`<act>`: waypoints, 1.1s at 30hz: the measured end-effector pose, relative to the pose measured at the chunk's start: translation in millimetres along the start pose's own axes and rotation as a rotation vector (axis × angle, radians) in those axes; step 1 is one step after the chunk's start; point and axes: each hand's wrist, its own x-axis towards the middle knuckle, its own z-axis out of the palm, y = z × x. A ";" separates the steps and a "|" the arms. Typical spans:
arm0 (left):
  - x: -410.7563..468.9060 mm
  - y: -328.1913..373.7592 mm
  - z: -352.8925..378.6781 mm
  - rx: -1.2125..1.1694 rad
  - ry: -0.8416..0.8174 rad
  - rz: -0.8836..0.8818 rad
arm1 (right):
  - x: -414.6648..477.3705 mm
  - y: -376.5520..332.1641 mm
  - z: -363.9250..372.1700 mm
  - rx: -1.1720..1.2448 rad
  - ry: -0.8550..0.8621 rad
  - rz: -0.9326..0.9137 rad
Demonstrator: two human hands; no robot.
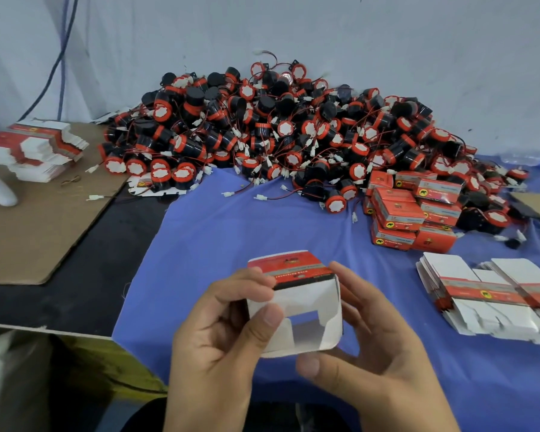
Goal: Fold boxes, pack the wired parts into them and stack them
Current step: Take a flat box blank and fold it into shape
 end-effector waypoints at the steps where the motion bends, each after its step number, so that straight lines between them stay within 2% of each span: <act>1: 1.2 1.1 -0.4 -0.020 -0.014 0.018 | 0.0 0.9 2.1 0.009 0.016 0.000; 3: 2.0 0.1 -1.2 0.013 -0.032 0.077 | -0.8 5.4 6.8 0.003 0.079 -0.041; 5: 2.1 -0.5 -0.2 0.080 -0.046 0.109 | -2.3 10.7 13.1 -0.100 0.137 -0.157; 9: -1.1 -3.0 0.4 0.005 0.026 -0.008 | -2.8 13.9 19.5 -0.371 0.190 -0.368; 12: -2.2 1.3 3.2 0.042 0.039 0.050 | -1.0 12.4 20.2 -0.390 0.160 -0.321; 17: -10.4 9.3 14.8 0.035 -0.036 0.084 | -5.4 11.8 24.5 -0.113 0.280 -0.217; 20: -16.6 6.0 19.1 0.061 -0.008 0.151 | -4.0 10.4 26.3 -0.009 0.349 -0.129; 24: -17.0 -0.9 18.5 0.086 0.045 0.192 | -0.6 7.2 29.3 -0.027 0.317 -0.107; 33: -19.2 -8.9 23.7 0.124 0.129 0.230 | 2.5 15.1 33.8 -0.084 0.408 -0.011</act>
